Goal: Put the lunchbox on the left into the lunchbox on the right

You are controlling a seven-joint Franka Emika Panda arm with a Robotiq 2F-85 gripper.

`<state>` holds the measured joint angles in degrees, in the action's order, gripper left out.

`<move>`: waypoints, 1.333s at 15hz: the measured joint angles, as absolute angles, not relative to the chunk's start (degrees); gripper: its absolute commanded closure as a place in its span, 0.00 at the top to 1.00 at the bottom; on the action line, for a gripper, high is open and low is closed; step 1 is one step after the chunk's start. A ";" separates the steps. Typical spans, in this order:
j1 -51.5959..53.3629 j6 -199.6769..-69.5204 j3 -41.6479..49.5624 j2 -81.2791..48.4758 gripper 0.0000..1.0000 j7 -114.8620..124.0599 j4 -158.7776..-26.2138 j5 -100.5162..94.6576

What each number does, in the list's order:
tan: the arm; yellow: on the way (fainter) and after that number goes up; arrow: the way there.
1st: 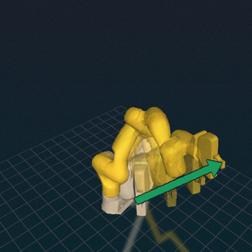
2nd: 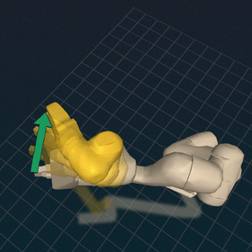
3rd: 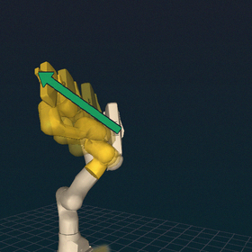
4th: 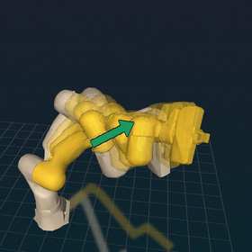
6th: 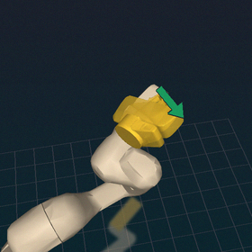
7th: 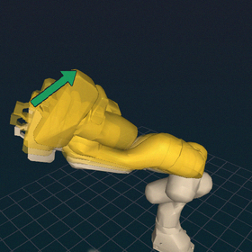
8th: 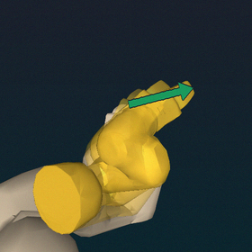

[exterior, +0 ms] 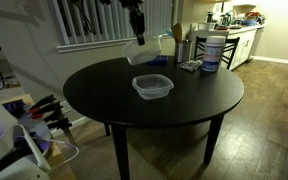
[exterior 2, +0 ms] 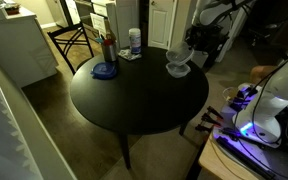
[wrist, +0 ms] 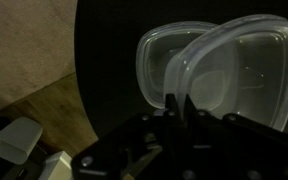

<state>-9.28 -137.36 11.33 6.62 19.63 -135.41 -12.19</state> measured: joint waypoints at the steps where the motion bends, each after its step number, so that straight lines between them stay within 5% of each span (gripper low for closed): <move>1: -9.98 -137.36 11.43 6.51 0.02 19.67 -135.41 -12.19; 20: -12.20 -137.24 13.03 -3.31 0.02 23.02 -131.23 -12.19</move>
